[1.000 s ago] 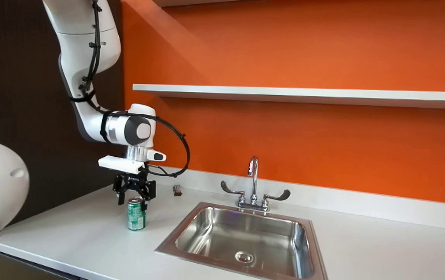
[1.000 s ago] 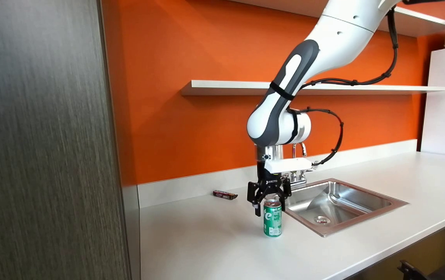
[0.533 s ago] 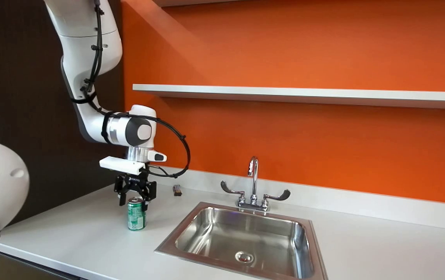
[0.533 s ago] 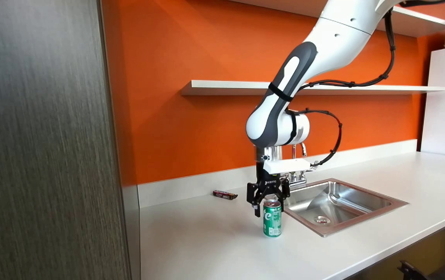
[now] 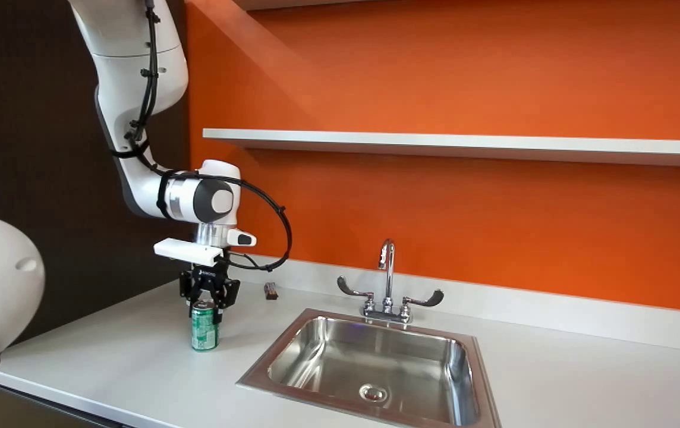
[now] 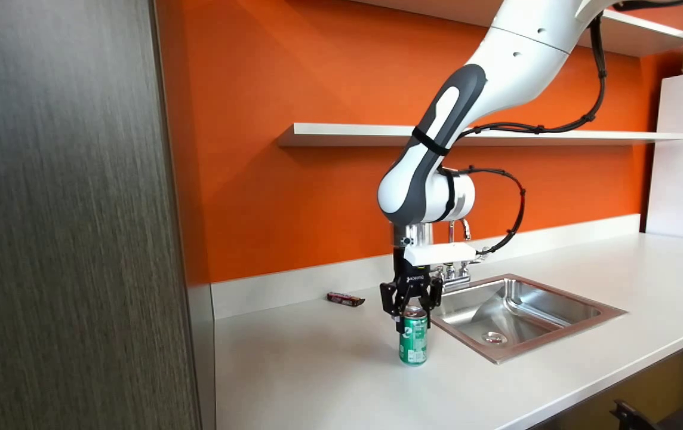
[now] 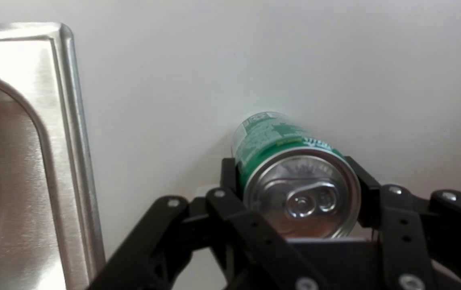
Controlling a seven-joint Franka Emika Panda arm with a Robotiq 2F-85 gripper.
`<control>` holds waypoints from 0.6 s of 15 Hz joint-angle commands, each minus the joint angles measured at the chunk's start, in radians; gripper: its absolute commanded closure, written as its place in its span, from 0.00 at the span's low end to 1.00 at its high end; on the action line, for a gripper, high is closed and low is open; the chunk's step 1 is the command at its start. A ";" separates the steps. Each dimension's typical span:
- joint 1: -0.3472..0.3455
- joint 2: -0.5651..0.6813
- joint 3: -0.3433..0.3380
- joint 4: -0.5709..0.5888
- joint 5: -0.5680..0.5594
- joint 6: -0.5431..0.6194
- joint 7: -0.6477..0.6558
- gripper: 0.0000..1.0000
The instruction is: Pick up the canned drink and put it in the sink
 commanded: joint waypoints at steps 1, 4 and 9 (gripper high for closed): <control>-0.007 -0.022 -0.005 0.014 0.005 -0.031 0.028 0.61; -0.011 -0.066 -0.015 0.005 0.002 -0.056 0.041 0.61; -0.024 -0.135 -0.036 0.015 0.001 -0.107 0.053 0.61</control>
